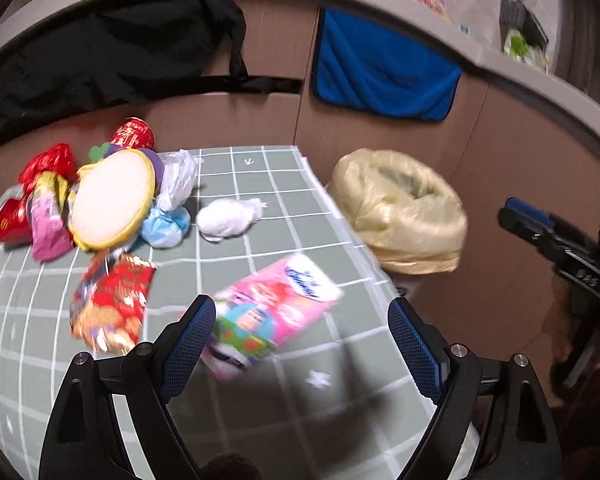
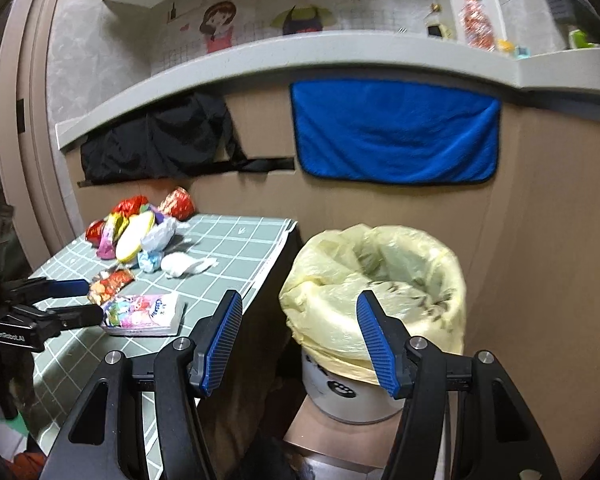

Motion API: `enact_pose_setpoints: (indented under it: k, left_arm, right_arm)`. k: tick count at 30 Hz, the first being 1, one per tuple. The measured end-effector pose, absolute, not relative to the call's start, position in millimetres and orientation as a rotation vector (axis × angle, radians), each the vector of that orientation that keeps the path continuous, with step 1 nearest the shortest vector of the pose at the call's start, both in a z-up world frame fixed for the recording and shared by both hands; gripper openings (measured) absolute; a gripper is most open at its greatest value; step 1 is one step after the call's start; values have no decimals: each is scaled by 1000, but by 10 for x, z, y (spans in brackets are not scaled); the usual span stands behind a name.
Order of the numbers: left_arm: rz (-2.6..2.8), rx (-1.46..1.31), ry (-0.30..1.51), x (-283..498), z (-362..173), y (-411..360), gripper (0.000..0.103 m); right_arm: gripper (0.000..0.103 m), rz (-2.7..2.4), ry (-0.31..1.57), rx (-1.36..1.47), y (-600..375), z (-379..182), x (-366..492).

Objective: Collect trash
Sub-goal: 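Grasp the pink Kleenex tissue pack with the left gripper, then lift the pink tissue pack with the left gripper while the right gripper grasps the red snack packet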

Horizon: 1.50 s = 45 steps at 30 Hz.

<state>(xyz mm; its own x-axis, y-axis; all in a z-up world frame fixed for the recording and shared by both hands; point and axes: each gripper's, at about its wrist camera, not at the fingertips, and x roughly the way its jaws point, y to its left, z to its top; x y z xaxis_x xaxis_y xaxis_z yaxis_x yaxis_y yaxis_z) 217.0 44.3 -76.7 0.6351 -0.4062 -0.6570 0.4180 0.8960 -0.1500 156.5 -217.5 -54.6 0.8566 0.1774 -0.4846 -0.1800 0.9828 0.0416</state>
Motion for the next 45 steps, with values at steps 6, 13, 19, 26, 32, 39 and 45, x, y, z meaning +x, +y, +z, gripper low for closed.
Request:
enact_pose_setpoints:
  k: [6,13,19,26,32,39,45]
  left_arm:
    - [-534,64,843,2635,-981,403,88]
    - [-535,23,914,2568,-1117,388,88]
    - [-456,10,883,2319,-1118,312,81]
    - [-366,137,914,2469,-1256,109,65]
    - [-339,-36,904,2291,-1075,475,55]
    - [-7,-223,687,1702,-575,1554,54]
    - [179,-292,591,1495,-437,2193,54]
  right_arm:
    - [57,214,575,-22,-2071,-743,1691]
    - [57,223,610,-19,-2074,-805,1724]
    - [57,231,621,-1,-2078,-807,1724]
    - [57,231,611,-18,-2038,-747,1665]
    - [57,238,588,-21,-1968,-629,1645]
    - [57,418,644,-25,-1346,-661,1835]
    - [57,583,701,-96,-435,-718,2099]
